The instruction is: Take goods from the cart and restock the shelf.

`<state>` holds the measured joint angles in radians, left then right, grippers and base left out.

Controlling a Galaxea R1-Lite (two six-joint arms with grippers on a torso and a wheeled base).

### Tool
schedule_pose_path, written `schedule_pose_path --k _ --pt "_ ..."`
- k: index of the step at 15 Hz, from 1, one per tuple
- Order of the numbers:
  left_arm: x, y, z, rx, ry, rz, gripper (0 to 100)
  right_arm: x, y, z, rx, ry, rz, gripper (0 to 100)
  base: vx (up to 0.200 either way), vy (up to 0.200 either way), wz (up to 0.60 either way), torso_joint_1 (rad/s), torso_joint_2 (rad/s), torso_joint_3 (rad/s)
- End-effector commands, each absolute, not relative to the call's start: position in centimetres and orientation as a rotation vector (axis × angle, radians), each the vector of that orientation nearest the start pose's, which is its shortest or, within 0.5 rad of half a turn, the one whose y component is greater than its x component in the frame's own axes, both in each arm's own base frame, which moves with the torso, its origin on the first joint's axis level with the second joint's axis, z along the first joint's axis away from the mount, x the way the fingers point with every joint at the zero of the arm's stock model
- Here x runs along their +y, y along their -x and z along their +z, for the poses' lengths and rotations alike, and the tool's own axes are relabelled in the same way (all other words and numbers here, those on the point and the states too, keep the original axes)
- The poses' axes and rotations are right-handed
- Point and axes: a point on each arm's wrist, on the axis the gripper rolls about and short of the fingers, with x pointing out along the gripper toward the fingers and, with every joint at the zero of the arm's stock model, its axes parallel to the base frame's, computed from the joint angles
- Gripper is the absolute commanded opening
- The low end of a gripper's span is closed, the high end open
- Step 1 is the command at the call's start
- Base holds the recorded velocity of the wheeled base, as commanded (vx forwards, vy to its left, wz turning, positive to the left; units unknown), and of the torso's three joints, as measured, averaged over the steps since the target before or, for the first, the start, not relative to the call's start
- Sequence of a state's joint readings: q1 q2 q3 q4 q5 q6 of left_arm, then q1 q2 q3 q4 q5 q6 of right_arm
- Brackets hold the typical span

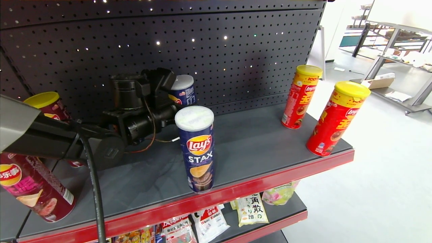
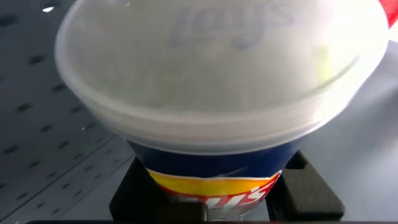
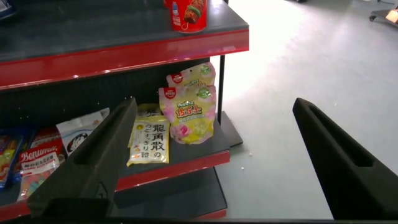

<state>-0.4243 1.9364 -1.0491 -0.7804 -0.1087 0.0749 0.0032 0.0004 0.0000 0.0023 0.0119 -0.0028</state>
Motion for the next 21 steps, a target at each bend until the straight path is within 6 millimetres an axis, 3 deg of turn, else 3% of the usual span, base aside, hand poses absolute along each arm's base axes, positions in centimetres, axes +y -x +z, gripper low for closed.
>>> schedule_pose_path --k 1,8,9,15,21 --pt "-16.1 -34.3 18.0 0.092 -0.091 -0.543 0 0.0 2.3 7.5 0.002 0.003 0.015 100 0.0 0.0 0.0 0.0 0.0 0.0" --pt "-16.1 -34.3 17.6 0.104 -0.093 -0.545 0 0.0 2.3 7.5 0.002 0.003 0.015 100 0.0 0.0 0.0 0.0 0.0 0.0" --pt "-16.1 -34.3 17.6 0.104 -0.093 -0.545 100 0.0 2.3 7.5 0.003 0.003 0.015 100 0.0 0.0 0.0 0.0 0.0 0.0" --pt "-15.8 -34.1 17.9 0.101 -0.091 -0.539 100 0.0 2.3 7.5 0.003 0.003 0.015 100 0.0 0.0 0.0 0.0 0.0 0.0" --pt "-13.5 -32.6 18.3 0.113 -0.094 -0.498 100 0.0 2.3 7.5 0.002 0.003 0.015 100 0.0 0.0 0.0 0.0 0.0 0.0"
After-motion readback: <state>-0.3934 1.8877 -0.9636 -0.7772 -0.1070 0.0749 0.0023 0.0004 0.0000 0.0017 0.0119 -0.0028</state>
